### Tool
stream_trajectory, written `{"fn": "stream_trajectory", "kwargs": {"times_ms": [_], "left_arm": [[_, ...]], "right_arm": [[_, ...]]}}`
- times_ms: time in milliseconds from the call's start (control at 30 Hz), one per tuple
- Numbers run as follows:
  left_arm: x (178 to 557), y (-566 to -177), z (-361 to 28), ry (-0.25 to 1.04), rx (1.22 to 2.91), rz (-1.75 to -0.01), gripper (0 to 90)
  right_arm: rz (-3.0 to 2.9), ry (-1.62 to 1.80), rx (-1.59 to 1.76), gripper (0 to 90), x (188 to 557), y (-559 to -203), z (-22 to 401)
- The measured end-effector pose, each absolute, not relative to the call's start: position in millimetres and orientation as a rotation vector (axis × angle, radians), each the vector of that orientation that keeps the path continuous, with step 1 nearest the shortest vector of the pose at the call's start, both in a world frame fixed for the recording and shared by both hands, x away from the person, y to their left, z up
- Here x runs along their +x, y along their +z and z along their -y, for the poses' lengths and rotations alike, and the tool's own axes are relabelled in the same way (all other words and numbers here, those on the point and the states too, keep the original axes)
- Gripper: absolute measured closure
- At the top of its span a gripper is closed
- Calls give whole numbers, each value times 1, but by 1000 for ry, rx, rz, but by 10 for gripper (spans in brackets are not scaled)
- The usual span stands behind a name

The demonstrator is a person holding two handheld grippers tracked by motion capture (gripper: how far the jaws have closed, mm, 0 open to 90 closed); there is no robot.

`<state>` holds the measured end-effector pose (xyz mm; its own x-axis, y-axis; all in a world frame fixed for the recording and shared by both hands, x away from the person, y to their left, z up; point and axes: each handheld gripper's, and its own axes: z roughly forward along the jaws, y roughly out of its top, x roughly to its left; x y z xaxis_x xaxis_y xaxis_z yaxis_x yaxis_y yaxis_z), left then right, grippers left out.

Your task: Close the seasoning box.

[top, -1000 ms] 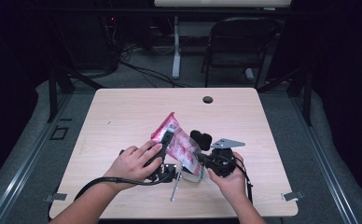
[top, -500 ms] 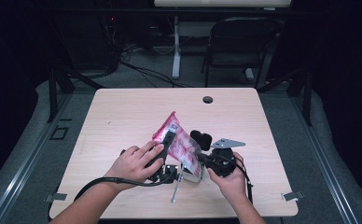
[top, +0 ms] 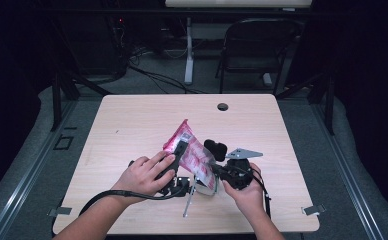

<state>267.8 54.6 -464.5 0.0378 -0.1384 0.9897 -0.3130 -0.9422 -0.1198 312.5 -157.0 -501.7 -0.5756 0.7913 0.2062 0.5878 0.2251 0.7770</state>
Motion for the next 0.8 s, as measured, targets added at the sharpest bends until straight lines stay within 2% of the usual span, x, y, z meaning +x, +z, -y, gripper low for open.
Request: {"fn": "stream_trajectory", "kwargs": {"times_ms": [800], "left_arm": [[275, -472, -65, 1989, 2206, 373, 732]], "right_arm": [[-2259, 1276, 1307, 900, 313, -501, 159]]}}
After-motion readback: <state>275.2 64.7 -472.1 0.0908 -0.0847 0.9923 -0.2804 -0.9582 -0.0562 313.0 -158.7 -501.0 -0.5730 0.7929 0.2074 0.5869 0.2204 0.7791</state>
